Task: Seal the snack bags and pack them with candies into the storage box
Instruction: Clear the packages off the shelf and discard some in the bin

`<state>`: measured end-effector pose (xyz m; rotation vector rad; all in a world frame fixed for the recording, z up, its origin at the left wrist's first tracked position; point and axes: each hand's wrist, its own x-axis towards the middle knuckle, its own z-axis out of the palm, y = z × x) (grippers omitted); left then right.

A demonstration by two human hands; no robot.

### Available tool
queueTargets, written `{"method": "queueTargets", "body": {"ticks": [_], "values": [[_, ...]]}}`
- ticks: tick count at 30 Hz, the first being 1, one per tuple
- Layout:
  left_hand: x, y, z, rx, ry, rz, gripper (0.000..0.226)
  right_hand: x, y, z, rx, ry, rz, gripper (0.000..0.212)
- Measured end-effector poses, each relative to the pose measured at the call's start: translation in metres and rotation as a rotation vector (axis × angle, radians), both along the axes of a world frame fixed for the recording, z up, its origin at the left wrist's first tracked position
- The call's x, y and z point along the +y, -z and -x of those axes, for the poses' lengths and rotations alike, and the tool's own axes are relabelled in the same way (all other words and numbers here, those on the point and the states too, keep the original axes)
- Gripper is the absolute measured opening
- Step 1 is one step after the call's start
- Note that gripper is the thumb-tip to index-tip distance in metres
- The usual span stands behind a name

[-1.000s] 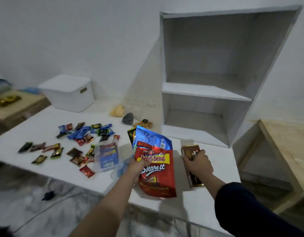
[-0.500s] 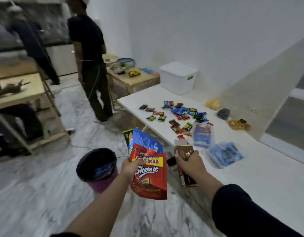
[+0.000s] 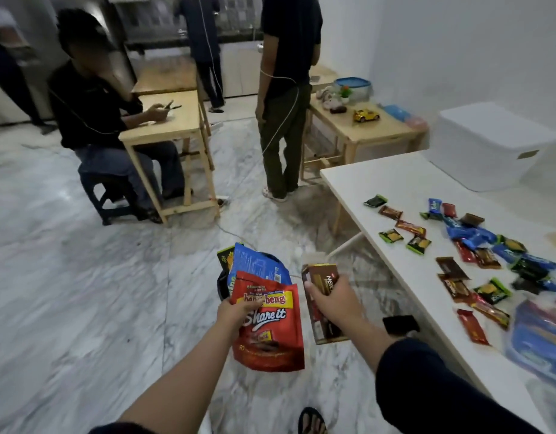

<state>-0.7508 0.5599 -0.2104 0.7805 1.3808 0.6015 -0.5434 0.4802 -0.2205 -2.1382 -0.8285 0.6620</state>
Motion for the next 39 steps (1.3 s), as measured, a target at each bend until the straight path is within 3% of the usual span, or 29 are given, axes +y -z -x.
{"method": "queueTargets", "body": {"ticks": [6,20,28,31,35,39], "values": [[0.065,0.019,-0.005,0.037,-0.087,0.048,0.053,0.094,0.024,-0.019,0.214,-0.069,0.058,0.065],[0.197,0.099,-0.008,0.085,-0.190,0.294,0.039,0.243,0.093,-0.012,0.263,-0.134,0.342,0.067],[0.279,0.145,-0.017,0.190,-0.114,0.409,0.041,0.315,0.122,-0.012,0.255,-0.121,0.468,0.065],[0.300,0.168,-0.025,0.226,-0.055,0.468,0.045,0.344,0.140,-0.017,0.180,-0.138,0.534,0.074],[0.323,0.210,-0.040,0.296,0.041,0.543,0.052,0.375,0.180,-0.018,0.169,-0.142,0.580,0.083],[0.353,0.269,-0.060,0.337,0.133,0.616,0.061,0.402,0.242,-0.019,0.214,-0.075,0.628,0.076]]}}
